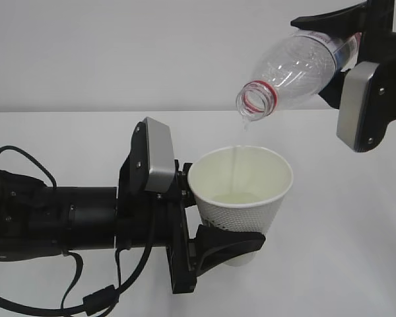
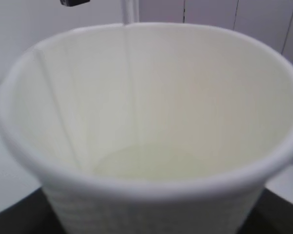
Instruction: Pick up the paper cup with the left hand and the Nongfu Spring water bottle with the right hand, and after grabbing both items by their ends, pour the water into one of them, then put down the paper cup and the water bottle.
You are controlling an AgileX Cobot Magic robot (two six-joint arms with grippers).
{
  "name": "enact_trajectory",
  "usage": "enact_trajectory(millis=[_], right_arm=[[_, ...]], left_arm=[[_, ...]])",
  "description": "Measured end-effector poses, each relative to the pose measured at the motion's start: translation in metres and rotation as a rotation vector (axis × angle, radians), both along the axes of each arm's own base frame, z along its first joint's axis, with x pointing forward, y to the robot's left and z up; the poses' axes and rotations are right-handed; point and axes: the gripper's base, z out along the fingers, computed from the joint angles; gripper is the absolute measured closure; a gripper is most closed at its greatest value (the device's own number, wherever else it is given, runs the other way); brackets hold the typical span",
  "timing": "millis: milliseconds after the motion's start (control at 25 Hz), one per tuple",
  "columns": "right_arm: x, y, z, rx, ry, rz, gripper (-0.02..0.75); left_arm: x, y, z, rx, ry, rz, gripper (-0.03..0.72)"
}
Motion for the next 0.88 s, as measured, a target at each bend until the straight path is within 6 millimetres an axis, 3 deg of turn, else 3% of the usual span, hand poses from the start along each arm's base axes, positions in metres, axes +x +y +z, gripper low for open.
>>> enact_trajectory(millis=[880], right_arm=[[0.0001,-0.0001,0.0002,-0.014,-0.014,0.0,0.258]], left_arm=[[0.0,0.0,0.0,0.0,0.0,0.0,0.155]])
